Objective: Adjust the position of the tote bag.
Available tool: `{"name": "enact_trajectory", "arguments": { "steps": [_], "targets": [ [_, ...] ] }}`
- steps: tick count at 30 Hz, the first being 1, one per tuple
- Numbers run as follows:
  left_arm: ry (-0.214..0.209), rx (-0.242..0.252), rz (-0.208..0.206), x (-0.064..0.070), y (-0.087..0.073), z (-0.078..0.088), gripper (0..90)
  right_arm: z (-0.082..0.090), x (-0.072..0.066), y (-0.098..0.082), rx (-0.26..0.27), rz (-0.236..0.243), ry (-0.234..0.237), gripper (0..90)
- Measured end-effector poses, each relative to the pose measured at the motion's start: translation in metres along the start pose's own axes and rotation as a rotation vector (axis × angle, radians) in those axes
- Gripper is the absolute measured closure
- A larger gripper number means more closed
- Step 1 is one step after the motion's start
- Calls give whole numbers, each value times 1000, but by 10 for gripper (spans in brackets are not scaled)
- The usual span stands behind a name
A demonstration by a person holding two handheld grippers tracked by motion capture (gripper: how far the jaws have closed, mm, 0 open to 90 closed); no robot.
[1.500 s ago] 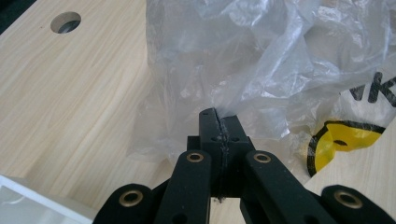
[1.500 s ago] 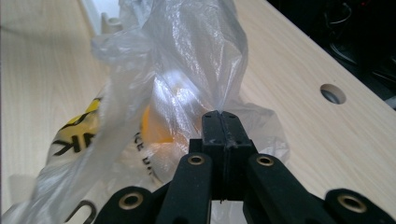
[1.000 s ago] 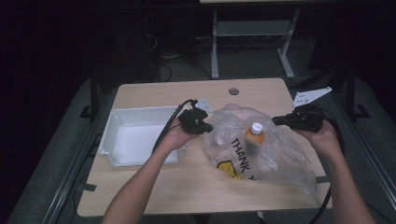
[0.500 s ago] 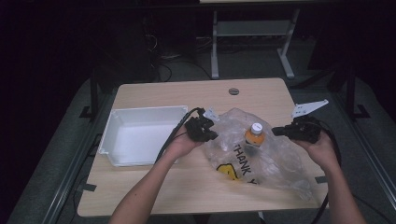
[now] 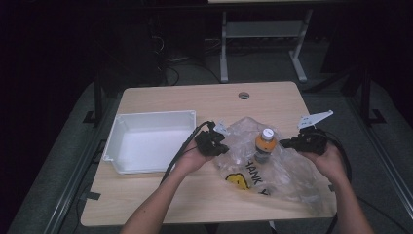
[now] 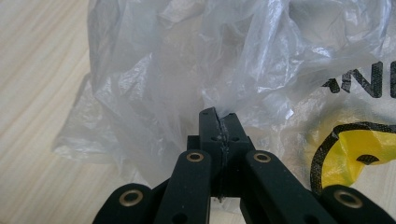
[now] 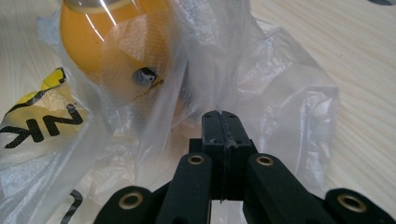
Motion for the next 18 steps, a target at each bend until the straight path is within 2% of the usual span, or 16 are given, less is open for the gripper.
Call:
{"name": "enact_trajectory", "arguments": {
  "steps": [6, 7, 8, 10, 11, 12, 16, 18],
  "targets": [
    [2, 10, 18, 2, -4, -6, 900, -9, 3, -4, -15, -22, 4, 898],
    [-7, 13, 33, 3, -4, -7, 900, -10, 3, -7, -17, -30, 0, 898],
    [-7, 5, 19, 3, -5, -7, 900, -11, 4, -9, -20, -34, 1, 897],
    [-14, 15, 34, 6, -6, -11, 900, -14, 5, -15, -35, -47, 0, 897],
    [-15, 8, 22, 6, -8, -11, 900, -15, 5, -17, -39, -51, -1, 897],
    [-15, 16, 28, 7, -8, -13, 900, -16, 5, -19, -33, -50, -4, 897],
    [-19, -3, 22, 10, -12, -18, 900, -22, 5, -26, -52, -68, -2, 897],
    [-17, -17, 13, 12, -14, -20, 900, -24, 5, -29, -59, -74, -16, 897]
  ]
}}
Point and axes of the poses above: each handheld gripper's, and its own axes: z roughly backward along the jaws, y roughly out of its top, x roughly to its right, the point moved 7 cm from there along -z, roughly forward along the jaws, and after that the axes turned 1 degree about -x, right-handed, at the moved point
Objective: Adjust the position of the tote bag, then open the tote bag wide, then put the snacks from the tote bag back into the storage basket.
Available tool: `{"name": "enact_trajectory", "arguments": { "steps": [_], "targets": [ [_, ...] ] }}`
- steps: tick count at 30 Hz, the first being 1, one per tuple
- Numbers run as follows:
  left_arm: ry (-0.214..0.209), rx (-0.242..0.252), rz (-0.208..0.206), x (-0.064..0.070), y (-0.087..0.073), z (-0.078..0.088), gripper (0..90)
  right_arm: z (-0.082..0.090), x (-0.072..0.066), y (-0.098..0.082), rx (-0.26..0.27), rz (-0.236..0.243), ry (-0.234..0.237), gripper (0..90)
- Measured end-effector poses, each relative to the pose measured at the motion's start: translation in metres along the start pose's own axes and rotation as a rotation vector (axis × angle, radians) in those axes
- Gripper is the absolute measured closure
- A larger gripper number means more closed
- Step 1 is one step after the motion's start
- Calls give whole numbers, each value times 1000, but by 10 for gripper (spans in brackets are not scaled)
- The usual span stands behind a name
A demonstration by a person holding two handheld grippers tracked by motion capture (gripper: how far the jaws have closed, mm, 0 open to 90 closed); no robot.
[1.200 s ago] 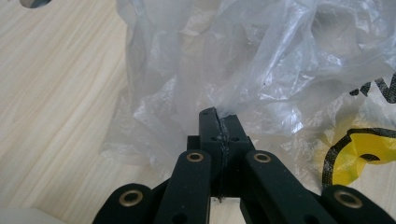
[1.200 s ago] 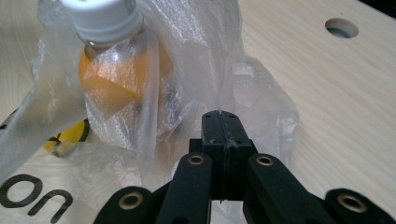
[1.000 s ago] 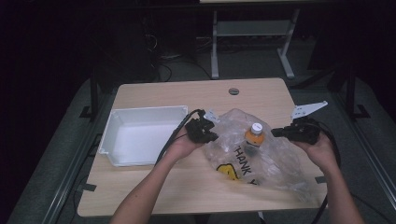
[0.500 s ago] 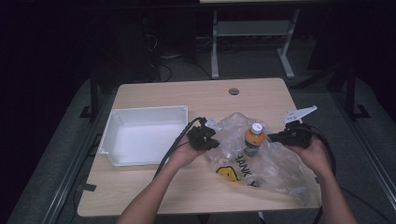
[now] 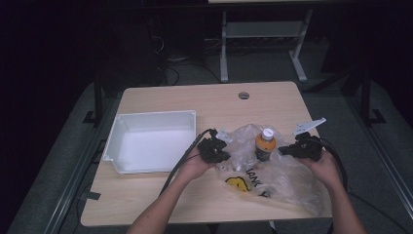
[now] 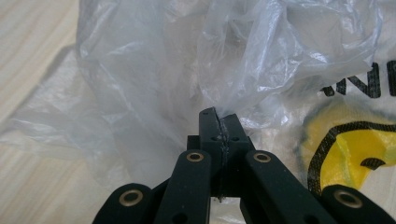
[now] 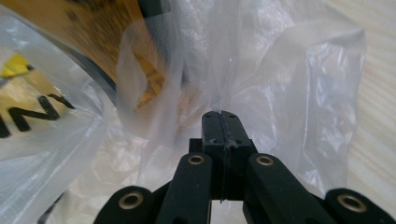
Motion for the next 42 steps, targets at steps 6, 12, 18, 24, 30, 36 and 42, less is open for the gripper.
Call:
{"name": "enact_trajectory", "arguments": {
  "steps": [6, 12, 18, 24, 30, 36, 42],
  "targets": [
    [-4, -17, -13, 4, -8, -6, 900, -3, 4, -11, 9, -37, -11, 897],
    [-8, -15, 5, 7, -12, -9, 900, -1, 2, -18, 22, -57, -19, 897],
    [-13, -29, -1, 9, -17, -13, 900, 1, 1, -21, 29, -46, -27, 897],
    [-20, -27, -5, 11, -18, -14, 900, 3, 0, -22, 46, -34, -31, 897],
    [-22, -13, 5, 13, -18, -14, 900, 6, -1, -20, 57, -22, -41, 897],
    [-21, -13, 5, 13, -19, -13, 900, 8, -3, -20, 62, -20, -45, 897],
    [-22, -15, 4, 13, -20, -13, 900, 8, -2, -20, 65, -21, -45, 897]
  ]
}}
Point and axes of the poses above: each handheld gripper's, and its own axes: z roughly backward along the jaws, y roughly out of its top, x roughly to its right, the point moved 7 cm from there along -z, roughly forward along the jaws, and after that the axes turned 1 degree about -x, right-handed, at the moved point
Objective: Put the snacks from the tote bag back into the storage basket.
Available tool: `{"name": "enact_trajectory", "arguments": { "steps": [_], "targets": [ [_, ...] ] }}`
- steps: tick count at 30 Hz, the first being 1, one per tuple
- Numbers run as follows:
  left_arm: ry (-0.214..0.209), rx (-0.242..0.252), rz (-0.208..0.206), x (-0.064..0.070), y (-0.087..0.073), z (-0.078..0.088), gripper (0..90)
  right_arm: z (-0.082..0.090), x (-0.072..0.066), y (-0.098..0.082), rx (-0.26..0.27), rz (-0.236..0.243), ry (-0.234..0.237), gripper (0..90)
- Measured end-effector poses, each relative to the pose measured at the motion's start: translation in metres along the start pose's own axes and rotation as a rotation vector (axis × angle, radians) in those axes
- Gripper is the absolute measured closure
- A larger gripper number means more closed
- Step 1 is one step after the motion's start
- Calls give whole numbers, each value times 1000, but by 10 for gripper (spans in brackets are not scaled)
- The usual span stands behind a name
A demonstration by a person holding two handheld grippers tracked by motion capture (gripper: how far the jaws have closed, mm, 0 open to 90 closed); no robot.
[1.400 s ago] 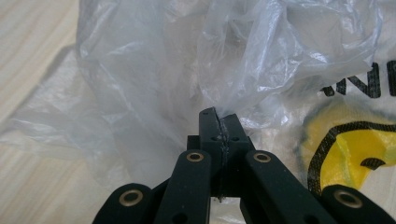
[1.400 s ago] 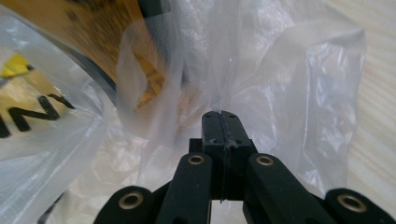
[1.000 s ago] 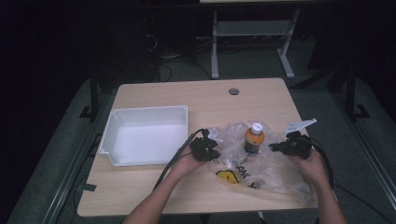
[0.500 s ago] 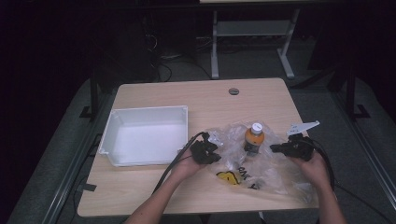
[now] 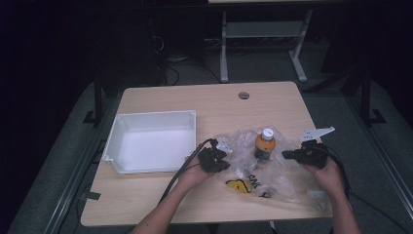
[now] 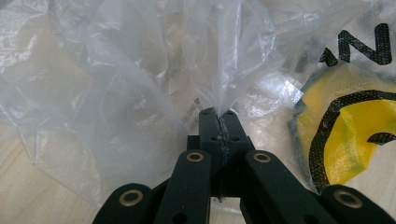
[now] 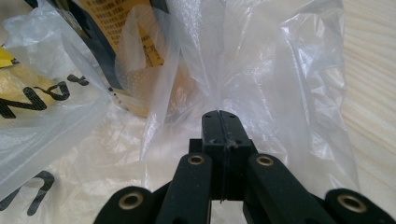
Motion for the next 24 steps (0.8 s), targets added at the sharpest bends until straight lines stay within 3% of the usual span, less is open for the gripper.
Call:
{"name": "enact_trajectory", "arguments": {
  "steps": [6, 12, 16, 24],
  "targets": [
    [1, 5, -2, -1, -1, -1, 900, 0, 0, -1, -9, -12, 2, 897],
    [-9, 37, 22, 3, 0, 1, 900, 2, -1, -3, -5, -22, 6, 896],
    [-27, 67, 11, 6, 3, 15, 896, 3, -1, -3, 5, -7, 5, 897],
    [-47, 115, 6, 7, 9, 50, 792, 3, -3, -4, 10, -7, 5, 897]
  ]
}}
Point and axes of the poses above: each handheld gripper's, and its own axes: z roughly backward along the jaws, y roughly out of its top, x roughly to its right, the point moved 7 cm from there along -z, roughly forward along the jaws, and after that the axes turned 1 degree about -x, right-handed, at the moved point
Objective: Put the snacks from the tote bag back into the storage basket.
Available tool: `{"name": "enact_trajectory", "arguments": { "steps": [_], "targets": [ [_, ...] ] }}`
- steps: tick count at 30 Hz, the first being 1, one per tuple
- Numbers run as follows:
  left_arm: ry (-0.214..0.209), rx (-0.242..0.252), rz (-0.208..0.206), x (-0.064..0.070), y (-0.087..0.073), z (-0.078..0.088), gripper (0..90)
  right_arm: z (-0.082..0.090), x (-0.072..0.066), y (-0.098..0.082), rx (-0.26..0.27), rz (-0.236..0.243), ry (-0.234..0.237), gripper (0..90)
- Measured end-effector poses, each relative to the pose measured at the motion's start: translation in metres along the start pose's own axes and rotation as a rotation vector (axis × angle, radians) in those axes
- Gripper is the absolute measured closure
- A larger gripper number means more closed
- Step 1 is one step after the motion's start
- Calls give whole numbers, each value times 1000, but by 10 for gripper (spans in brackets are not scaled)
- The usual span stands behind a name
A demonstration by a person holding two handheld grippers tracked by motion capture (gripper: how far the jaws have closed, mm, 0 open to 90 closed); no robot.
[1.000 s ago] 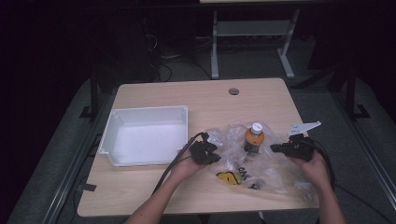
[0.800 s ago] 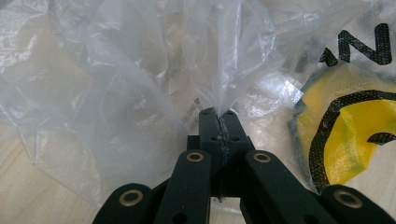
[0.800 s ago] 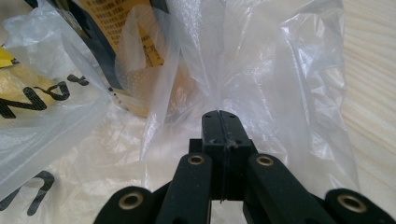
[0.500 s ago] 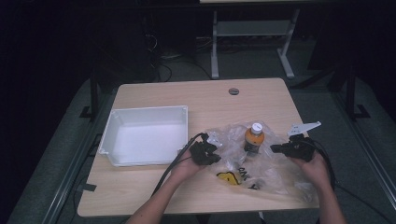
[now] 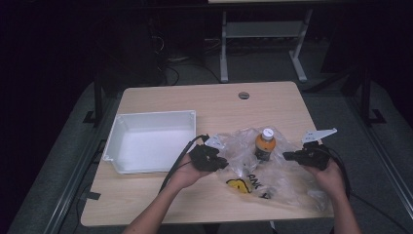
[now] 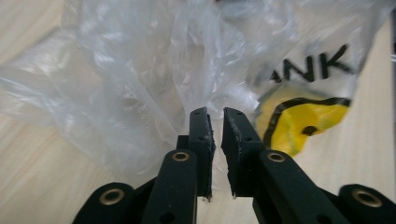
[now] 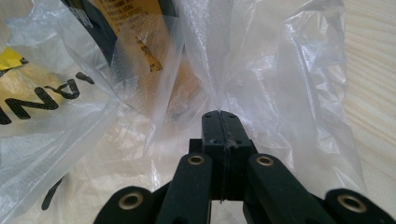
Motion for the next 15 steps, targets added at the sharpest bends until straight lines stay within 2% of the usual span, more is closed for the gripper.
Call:
{"name": "enact_trajectory", "arguments": {
  "steps": [6, 8, 11, 15],
  "targets": [
    [-5, 54, -34, 3, 23, 15, 756, -1, -2, -1, -11, -3, -1, 897],
    [-13, 67, -42, 4, 31, 16, 747, -1, -2, 0, -5, 12, -1, 897],
    [-4, 83, -52, 4, 43, 14, 723, -1, -2, 0, -2, 15, 3, 897],
    [22, 90, -57, 0, 59, 7, 601, -1, -3, 1, 1, 24, 4, 897]
  ]
}}
Point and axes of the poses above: each handheld gripper's, and its own axes: z roughly backward along the jaws, y roughly out of its top, x roughly to its right, the point moved 7 cm from there along -z, roughly forward along the jaws, and after that the axes turned 1 degree about -x, right-handed, at the moved point
